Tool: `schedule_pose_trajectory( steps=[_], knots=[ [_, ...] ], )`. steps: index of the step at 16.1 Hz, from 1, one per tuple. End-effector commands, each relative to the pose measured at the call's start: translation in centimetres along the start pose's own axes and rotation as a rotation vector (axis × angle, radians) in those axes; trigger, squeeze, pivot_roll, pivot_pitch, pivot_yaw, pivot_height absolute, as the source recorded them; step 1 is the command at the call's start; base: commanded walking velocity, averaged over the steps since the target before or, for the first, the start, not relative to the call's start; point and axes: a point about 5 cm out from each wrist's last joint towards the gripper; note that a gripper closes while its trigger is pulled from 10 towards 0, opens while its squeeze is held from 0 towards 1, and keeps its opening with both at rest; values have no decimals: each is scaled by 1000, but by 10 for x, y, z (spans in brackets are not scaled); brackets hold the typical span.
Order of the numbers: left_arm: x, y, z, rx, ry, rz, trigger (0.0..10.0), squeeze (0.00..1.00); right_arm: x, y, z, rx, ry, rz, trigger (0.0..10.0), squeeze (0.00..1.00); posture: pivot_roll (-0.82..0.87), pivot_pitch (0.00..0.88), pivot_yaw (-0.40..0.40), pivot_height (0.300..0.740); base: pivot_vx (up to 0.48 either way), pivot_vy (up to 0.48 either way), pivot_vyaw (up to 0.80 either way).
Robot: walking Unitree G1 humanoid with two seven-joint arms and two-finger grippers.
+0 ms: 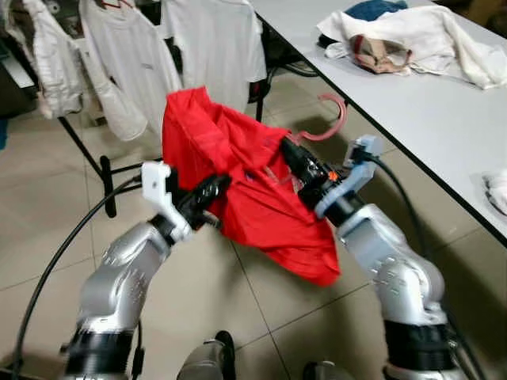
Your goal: Hang hanger
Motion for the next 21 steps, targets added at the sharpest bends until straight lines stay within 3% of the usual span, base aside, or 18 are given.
schedule_pose_trajectory(
  steps=[1,4,5,6,7,11,14,18,21],
  knots=[
    [-2,11,-7,10,40,78,0,0,-3,12,10,-13,-45,79,0,0,-75,129,48,740,0,0,0],
    [2,17,0,-1,-4,94,0,0,-3,9,10,-23,-53,46,0,0,-75,127,54,740,0,0,0],
    [2,13,4,-38,-35,62,10000,0,-3,4,12,-36,-63,5,0,0,-75,126,58,740,0,0,0],
    [2,12,4,-52,-41,44,10000,153,-3,3,12,-42,-62,0,0,0,-75,126,58,740,0,0,0],
    [-1,10,3,-37,-33,26,10000,1000,-4,2,13,-56,-57,-10,0,0,-72,127,60,740,0,0,0],
    [-21,5,-2,-56,-49,-22,10000,1000,-4,-10,13,-121,-56,-118,0,0,-67,136,61,740,0,0,0],
    [-26,5,-4,-69,-53,-12,10000,1000,-5,-4,11,-105,-49,-71,0,0,-65,141,55,740,0,0,0],
    [-2,6,4,-165,-92,-6,10000,1000,-4,7,8,-126,-18,16,0,0,-74,143,52,740,0,0,0],
    [14,1,21,-288,-191,-38,10000,1000,-3,13,3,-172,18,57,0,0,-74,142,55,740,0,0,0]
  ],
)
Point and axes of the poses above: a point about 5 cm out from each wrist's last joint towards the gripper, its own x axis pointing out of the wrist towards the gripper, its own z axis along the axis of the wrist's last joint, y = z × x, and after that the axes turned 1 degree about x, right-handed
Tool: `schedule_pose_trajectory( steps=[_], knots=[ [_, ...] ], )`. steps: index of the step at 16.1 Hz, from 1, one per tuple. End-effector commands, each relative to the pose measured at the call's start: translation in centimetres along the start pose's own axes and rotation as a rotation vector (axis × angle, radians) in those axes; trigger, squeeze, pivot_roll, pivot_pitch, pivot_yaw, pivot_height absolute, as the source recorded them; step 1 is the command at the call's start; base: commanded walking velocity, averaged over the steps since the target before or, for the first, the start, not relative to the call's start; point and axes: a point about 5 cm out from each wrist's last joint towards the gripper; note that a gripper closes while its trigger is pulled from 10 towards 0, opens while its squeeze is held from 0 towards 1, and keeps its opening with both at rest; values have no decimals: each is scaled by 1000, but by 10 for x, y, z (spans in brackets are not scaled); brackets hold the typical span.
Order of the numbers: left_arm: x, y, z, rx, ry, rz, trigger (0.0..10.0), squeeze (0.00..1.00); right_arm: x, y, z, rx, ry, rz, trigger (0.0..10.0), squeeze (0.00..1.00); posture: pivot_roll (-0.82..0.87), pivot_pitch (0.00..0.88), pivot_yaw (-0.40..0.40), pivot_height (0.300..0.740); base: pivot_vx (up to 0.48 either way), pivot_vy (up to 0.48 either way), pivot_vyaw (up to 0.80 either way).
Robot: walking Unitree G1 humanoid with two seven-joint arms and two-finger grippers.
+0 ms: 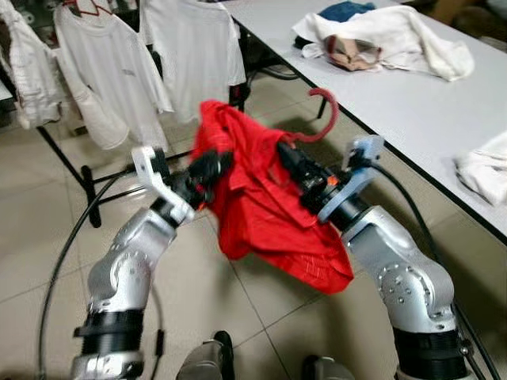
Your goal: Hang hanger
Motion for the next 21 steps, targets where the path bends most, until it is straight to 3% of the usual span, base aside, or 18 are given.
schedule_pose_trajectory(
  steps=[1,2,3,4,5,6,7,12,21],
  knots=[
    [3,-2,4,-62,-21,-9,10000,1000,0,8,6,-24,-20,43,0,0,-73,142,56,740,0,0,0],
    [4,-3,4,-70,-20,-16,10000,1000,0,8,5,-24,-19,45,0,0,-73,142,56,740,0,0,0],
    [4,-4,0,-59,15,-21,4902,831,0,9,4,-24,-19,48,0,0,-71,143,62,740,0,0,0],
    [3,-2,-3,-51,40,-5,3333,655,0,9,4,-24,-19,48,0,0,-70,144,63,740,0,0,0],
    [1,1,-9,-23,87,31,0,141,0,9,4,-24,-21,47,0,0,-70,145,65,740,0,0,0],
    [-2,2,-12,-21,107,55,0,20,0,9,4,-25,-21,46,0,0,-71,144,65,740,0,0,0],
    [-5,3,-13,-12,115,80,0,0,0,9,4,-25,-22,44,0,0,-71,145,69,740,0,0,0],
    [-18,6,-12,25,116,208,0,0,-1,9,3,-13,-25,38,0,0,-64,146,60,740,0,0,0],
    [-11,7,-16,14,155,181,0,0,0,9,3,-11,-31,41,0,0,-66,142,65,740,0,0,0]
  ],
)
Point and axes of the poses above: a point about 5 cm out from each wrist's last joint towards the gripper, its own x axis pointing out of the wrist towards the gripper, its own z axis along the axis of the wrist's last joint, y = z × x, and after that the axes turned 1 degree about x, right-handed
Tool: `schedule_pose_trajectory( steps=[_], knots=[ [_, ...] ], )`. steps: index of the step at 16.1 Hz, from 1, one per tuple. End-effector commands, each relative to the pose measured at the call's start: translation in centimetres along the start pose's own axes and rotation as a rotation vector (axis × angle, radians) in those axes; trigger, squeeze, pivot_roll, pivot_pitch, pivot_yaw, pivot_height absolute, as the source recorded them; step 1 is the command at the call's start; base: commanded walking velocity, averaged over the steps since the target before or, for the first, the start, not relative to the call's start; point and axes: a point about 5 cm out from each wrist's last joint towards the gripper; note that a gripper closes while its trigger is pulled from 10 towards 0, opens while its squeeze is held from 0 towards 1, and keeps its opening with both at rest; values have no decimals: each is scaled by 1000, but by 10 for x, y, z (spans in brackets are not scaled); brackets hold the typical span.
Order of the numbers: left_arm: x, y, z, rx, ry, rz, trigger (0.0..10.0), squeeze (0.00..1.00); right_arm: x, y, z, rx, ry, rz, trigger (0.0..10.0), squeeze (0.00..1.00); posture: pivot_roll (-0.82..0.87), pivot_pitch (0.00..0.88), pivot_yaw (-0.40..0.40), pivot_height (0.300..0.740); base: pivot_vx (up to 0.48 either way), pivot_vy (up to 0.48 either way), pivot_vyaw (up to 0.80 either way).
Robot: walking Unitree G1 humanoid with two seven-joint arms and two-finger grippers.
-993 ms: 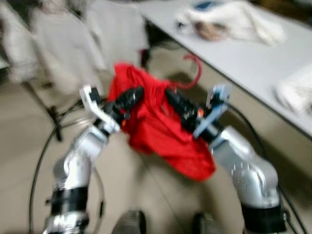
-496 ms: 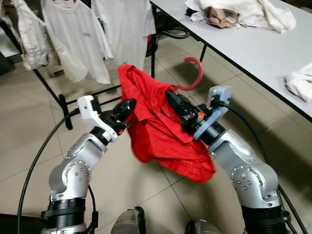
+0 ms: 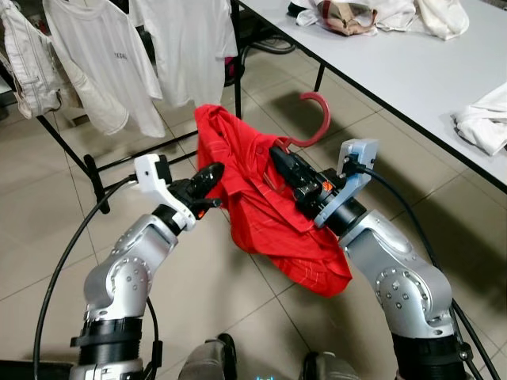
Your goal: Hang hanger
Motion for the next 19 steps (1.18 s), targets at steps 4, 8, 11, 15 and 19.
schedule_pose_trajectory(
  steps=[4,8,11,15,19],
  knots=[
    [5,1,-3,-5,30,-20,0,0,2,6,7,-4,-40,32,0,0,-67,140,67,740,0,0,0],
    [-4,9,-4,24,23,32,0,0,5,-5,15,-3,-114,-73,0,0,-66,132,70,740,0,0,0],
    [-30,16,-36,219,277,-20,0,0,6,-29,33,11,-243,-264,0,0,-61,128,64,740,0,0,0],
    [-43,14,-58,212,406,-70,0,0,9,-35,46,-10,-308,-318,0,0,-64,121,56,740,0,0,0],
    [-46,3,-74,311,521,-200,0,0,15,-40,54,-56,-363,-372,0,0,-66,126,52,740,0,0,0]
  ],
)
Point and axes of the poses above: a point about 5 cm out from each wrist's last joint towards the gripper, its own x axis pointing out of the wrist towards the gripper, its own z axis along the axis of the wrist's last joint, y = z × x, and after that the axes turned 1 degree about x, right-handed
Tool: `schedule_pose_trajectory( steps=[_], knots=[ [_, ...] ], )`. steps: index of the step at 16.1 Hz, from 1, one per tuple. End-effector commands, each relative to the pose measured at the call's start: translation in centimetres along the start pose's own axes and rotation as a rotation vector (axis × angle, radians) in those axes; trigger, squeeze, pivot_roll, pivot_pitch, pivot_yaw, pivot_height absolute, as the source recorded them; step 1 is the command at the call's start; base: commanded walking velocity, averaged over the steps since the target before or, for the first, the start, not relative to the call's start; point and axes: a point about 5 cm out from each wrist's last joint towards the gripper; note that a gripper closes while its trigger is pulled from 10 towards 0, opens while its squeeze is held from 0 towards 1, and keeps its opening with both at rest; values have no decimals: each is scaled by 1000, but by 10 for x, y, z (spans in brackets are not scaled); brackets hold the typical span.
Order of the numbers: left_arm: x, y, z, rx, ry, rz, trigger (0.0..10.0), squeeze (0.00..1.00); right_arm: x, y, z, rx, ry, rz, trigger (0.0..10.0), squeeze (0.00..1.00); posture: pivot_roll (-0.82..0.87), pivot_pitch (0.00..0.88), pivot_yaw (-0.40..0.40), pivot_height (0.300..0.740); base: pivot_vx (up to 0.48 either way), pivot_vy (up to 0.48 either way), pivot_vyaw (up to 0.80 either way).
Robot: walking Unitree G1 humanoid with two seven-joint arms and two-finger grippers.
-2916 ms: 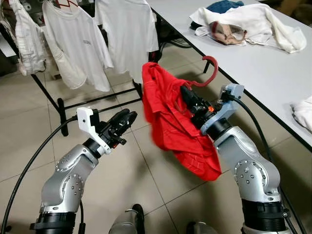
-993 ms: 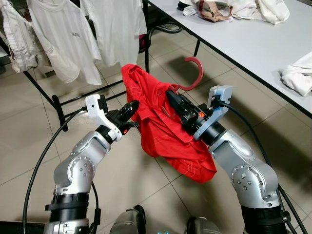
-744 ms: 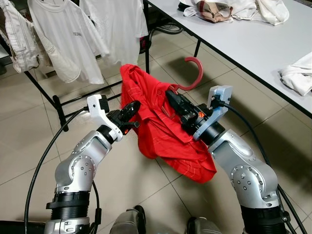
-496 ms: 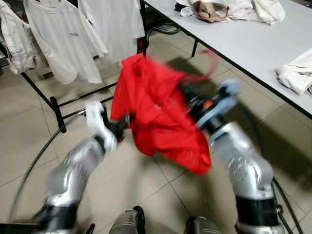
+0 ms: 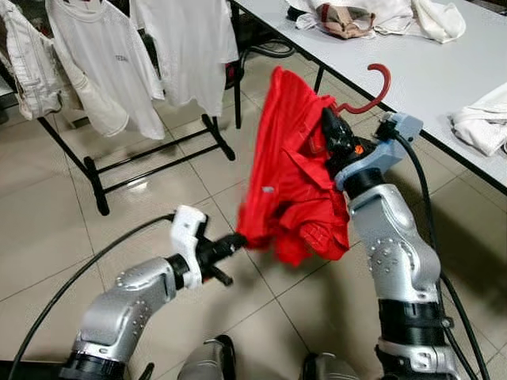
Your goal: Hang hanger
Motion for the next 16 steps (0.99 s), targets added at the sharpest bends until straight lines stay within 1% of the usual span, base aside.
schedule_pose_trajectory(
  steps=[1,2,3,4,5,6,7,8,9,10,11,12,13,14,15,16],
  knots=[
    [-1,-5,-18,26,115,-26,0,0,6,8,24,-47,-135,22,0,0,-68,130,53,740,0,0,0],
    [0,-7,-25,47,163,-34,0,0,9,9,26,-94,-143,24,0,0,-69,132,52,740,0,0,0],
    [3,-9,-27,28,159,-33,0,0,11,10,27,-119,-154,20,0,0,-71,134,52,740,0,0,0],
    [5,-9,-26,11,130,-23,0,0,13,12,26,-134,-136,37,0,0,-72,136,50,740,0,0,0],
    [2,1,-19,31,75,63,0,0,13,15,11,-186,-21,107,0,0,-73,137,44,740,0,0,0],
    [-3,13,-14,30,29,160,4745,0,10,15,1,-209,48,142,0,0,-72,138,43,740,0,0,0],
    [-11,23,-6,10,-31,208,10000,0,6,14,-7,-223,104,168,0,0,-72,139,38,740,0,0,0],
    [-22,34,-1,-13,-74,257,10000,0,3,13,-11,-233,137,188,0,0,-72,139,38,740,0,0,0],
    [-25,37,0,-18,-83,267,10000,0,3,12,-12,-234,141,192,0,0,-71,140,36,740,0,0,0],
    [-35,47,4,-25,-101,313,10000,1000,1,13,-13,-228,160,222,0,0,-71,140,35,740,0,0,0],
    [-46,57,12,-34,-138,348,10000,1000,-2,13,-13,-227,184,270,0,0,-72,139,34,740,0,0,0],
    [-52,62,19,-40,-175,358,10000,1000,-4,13,-12,-229,201,313,0,0,-72,139,34,740,0,0,0],
    [-54,64,22,-37,-188,356,10000,1000,-5,14,-11,-225,210,336,0,0,-73,138,36,740,0,0,0],
    [-62,73,31,33,-190,363,10000,1000,-9,15,-6,-226,234,420,0,0,-73,138,36,740,0,0,0],
    [-64,75,33,51,-185,370,10000,1000,-10,16,-5,-228,241,444,0,0,-77,137,40,740,0,0,0],
    [-73,87,41,123,-171,397,10000,1000,-15,17,-1,-235,266,528,0,0,-76,138,40,740,0,0,0]
  ],
)
Point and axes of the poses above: a point about 5 cm out from each wrist's last joint towards the gripper, its own x axis pointing out of the wrist towards the gripper, its own z axis along the axis of the wrist's last joint, y = z × x, and after that the axes turned 1 degree about x, right-handed
